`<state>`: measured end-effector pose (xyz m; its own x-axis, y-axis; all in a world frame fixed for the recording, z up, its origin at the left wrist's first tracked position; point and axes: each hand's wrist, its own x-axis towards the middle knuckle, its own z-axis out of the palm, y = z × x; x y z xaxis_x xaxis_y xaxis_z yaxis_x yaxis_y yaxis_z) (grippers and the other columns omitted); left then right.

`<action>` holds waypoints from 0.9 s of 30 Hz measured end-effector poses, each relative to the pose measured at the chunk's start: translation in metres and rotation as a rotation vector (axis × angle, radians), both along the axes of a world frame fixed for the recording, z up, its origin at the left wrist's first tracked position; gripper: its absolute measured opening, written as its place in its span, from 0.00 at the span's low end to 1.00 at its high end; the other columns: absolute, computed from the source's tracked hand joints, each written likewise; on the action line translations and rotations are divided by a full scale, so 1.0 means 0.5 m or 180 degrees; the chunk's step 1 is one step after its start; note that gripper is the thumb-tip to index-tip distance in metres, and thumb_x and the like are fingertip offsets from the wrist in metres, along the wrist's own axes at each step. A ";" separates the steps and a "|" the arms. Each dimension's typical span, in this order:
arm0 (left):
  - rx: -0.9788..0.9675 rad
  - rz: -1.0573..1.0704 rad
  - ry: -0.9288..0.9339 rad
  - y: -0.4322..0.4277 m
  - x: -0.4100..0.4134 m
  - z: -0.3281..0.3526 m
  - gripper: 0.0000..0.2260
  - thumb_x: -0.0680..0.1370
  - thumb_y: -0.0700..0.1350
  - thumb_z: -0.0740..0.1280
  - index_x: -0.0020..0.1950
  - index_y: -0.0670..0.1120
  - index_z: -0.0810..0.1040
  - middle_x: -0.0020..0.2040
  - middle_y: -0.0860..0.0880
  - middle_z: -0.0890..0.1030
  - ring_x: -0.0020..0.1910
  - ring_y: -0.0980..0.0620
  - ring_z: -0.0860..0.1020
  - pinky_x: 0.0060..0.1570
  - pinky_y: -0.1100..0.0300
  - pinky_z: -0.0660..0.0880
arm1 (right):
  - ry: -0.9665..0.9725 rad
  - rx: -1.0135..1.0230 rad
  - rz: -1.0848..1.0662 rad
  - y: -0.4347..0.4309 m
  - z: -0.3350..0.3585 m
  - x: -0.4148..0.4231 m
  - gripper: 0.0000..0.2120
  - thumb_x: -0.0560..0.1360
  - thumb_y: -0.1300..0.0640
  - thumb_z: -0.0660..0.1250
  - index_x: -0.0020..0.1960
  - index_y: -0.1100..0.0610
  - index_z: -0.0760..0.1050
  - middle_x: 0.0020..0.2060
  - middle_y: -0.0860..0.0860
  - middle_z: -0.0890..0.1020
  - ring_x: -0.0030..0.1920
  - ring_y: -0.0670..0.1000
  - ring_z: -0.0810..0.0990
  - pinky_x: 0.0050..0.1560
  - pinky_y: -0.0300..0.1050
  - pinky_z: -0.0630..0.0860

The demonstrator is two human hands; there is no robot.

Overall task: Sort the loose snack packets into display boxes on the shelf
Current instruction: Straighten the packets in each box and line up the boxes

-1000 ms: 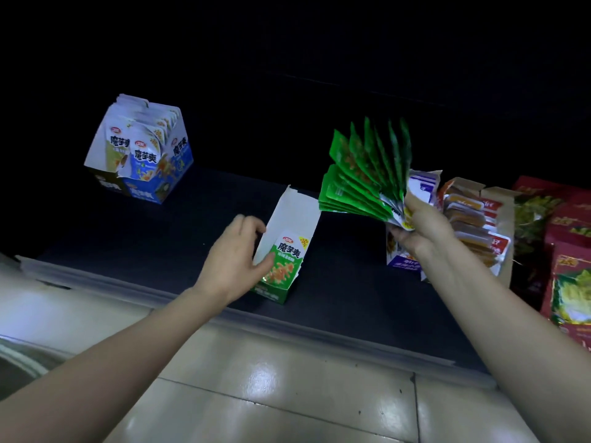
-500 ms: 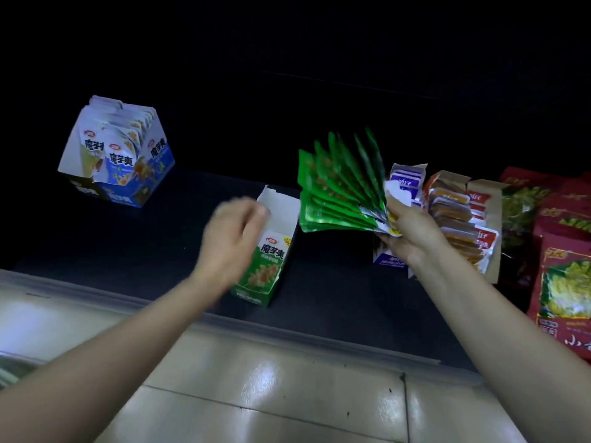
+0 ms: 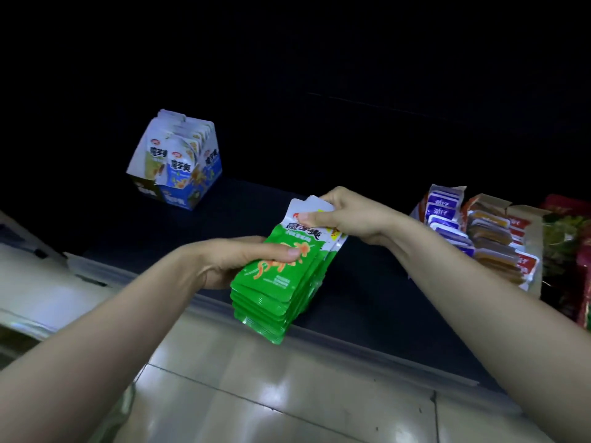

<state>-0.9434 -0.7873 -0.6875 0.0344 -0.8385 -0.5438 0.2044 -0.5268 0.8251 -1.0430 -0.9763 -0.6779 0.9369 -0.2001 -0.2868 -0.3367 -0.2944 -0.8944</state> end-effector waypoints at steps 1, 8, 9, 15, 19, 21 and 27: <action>0.0007 0.0086 0.0135 0.013 0.008 -0.004 0.36 0.45 0.59 0.84 0.49 0.45 0.85 0.52 0.41 0.85 0.47 0.47 0.84 0.45 0.57 0.81 | 0.0021 0.0008 0.0030 0.007 -0.001 0.015 0.09 0.76 0.56 0.70 0.42 0.62 0.80 0.36 0.54 0.85 0.36 0.50 0.83 0.38 0.42 0.79; -0.0248 0.0439 0.0683 0.051 0.028 -0.016 0.37 0.44 0.51 0.86 0.50 0.42 0.83 0.46 0.42 0.85 0.41 0.46 0.85 0.37 0.57 0.81 | 0.0247 -0.0295 0.0129 0.041 0.018 0.104 0.07 0.75 0.56 0.72 0.42 0.59 0.81 0.34 0.53 0.83 0.34 0.50 0.79 0.35 0.43 0.73; -0.0244 0.0474 0.0649 0.049 0.026 -0.022 0.35 0.47 0.48 0.86 0.51 0.42 0.82 0.46 0.42 0.85 0.42 0.46 0.85 0.38 0.56 0.81 | 0.0261 -0.0326 0.0073 0.043 0.015 0.112 0.07 0.74 0.56 0.73 0.42 0.59 0.81 0.35 0.54 0.83 0.35 0.52 0.79 0.36 0.45 0.73; -0.0219 0.1088 0.0444 0.032 0.013 -0.060 0.19 0.63 0.40 0.73 0.54 0.43 0.79 0.43 0.44 0.85 0.39 0.47 0.84 0.36 0.55 0.80 | 0.0078 -0.0307 -0.0645 0.064 -0.014 0.121 0.18 0.72 0.51 0.75 0.51 0.66 0.80 0.37 0.59 0.81 0.32 0.50 0.78 0.30 0.38 0.72; -0.0311 0.1104 0.0308 0.032 0.016 -0.073 0.23 0.63 0.39 0.74 0.58 0.44 0.79 0.48 0.43 0.85 0.44 0.45 0.84 0.40 0.52 0.81 | -0.0276 -0.0258 -0.0901 0.069 -0.044 0.094 0.25 0.75 0.46 0.70 0.65 0.60 0.73 0.56 0.59 0.81 0.51 0.55 0.81 0.48 0.48 0.78; -0.0361 0.1201 0.0211 0.031 0.020 -0.077 0.23 0.63 0.38 0.74 0.57 0.45 0.79 0.48 0.43 0.85 0.44 0.46 0.84 0.40 0.53 0.81 | -0.0596 -0.0518 -0.1123 0.076 -0.059 0.064 0.28 0.79 0.45 0.65 0.73 0.55 0.63 0.65 0.53 0.75 0.61 0.53 0.78 0.60 0.53 0.76; -0.0445 0.1433 -0.0076 0.032 0.049 -0.083 0.27 0.63 0.35 0.78 0.60 0.45 0.77 0.48 0.44 0.85 0.45 0.47 0.84 0.40 0.55 0.81 | -0.0753 -0.0577 -0.1142 0.132 -0.119 -0.061 0.25 0.79 0.41 0.58 0.72 0.49 0.61 0.66 0.47 0.72 0.58 0.45 0.79 0.62 0.51 0.75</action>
<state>-0.9187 -0.7715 -0.7288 0.4227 -0.8024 -0.4213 0.3671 -0.2735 0.8891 -1.0734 -0.9103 -0.7375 0.8348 -0.5506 -0.0040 -0.2386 -0.3552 -0.9038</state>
